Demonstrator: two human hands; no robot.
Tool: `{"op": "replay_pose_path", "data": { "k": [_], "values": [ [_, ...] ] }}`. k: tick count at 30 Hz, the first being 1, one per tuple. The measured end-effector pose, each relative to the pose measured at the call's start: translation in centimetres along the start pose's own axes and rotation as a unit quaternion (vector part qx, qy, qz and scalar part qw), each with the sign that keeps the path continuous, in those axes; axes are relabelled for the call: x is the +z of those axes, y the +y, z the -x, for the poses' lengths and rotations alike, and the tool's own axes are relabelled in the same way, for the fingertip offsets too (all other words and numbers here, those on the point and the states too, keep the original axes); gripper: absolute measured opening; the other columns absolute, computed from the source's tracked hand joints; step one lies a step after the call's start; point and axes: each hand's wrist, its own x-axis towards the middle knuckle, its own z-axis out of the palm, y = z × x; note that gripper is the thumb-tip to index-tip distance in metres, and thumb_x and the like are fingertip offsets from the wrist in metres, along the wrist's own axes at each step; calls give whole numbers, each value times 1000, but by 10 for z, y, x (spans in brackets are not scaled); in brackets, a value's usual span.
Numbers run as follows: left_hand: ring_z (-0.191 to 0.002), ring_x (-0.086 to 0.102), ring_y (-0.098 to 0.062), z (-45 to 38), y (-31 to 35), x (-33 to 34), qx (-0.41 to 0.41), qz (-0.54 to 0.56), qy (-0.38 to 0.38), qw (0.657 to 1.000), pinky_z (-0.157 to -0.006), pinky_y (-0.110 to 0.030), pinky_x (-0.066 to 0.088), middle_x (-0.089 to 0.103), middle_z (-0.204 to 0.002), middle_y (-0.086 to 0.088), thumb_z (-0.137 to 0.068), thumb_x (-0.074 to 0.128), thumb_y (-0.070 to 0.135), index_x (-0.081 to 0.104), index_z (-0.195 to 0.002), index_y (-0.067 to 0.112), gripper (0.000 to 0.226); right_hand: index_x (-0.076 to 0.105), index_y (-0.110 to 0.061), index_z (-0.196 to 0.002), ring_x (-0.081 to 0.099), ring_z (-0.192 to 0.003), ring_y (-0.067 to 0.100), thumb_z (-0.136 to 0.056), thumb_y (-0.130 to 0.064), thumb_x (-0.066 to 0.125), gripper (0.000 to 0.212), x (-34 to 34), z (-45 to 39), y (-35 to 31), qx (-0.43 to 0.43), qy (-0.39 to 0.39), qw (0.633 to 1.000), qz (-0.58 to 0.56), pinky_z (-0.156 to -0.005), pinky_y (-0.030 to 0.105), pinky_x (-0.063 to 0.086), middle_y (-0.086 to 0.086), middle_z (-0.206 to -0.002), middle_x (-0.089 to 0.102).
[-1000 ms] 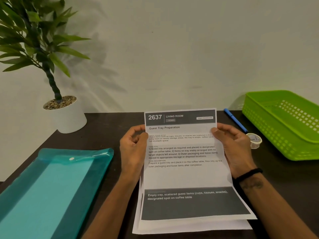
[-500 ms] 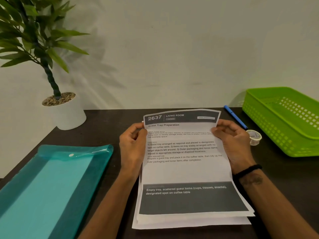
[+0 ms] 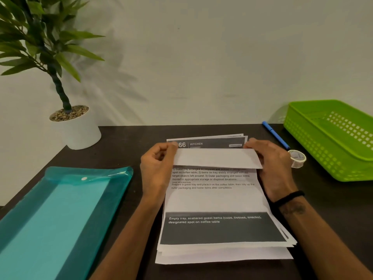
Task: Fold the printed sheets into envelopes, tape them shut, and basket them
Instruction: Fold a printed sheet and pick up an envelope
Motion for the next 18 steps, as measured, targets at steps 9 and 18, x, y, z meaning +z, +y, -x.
{"op": "replay_pose_path", "data": {
  "k": [9, 18],
  "values": [
    [-100, 75, -20, -3, -6, -3, 42, -37, -26, 998, -84, -49, 63, 76, -112, 3, -84, 86, 27, 69, -119, 33, 39, 73, -14, -117, 77, -103, 20, -78, -12, 87, 41, -13, -3, 1, -23, -128, 982, 139, -94, 41, 59, 2, -110, 79],
    [-92, 77, -20, 3, 5, -5, 14, -10, -41, 999, -81, -44, 64, 80, -99, 3, -91, 76, 34, 72, -113, 24, 25, 73, -10, -114, 76, -103, 28, -77, -14, 81, 38, -16, -3, 0, -15, -126, 989, 82, -90, 39, 61, 9, -108, 79]
  ]
}}
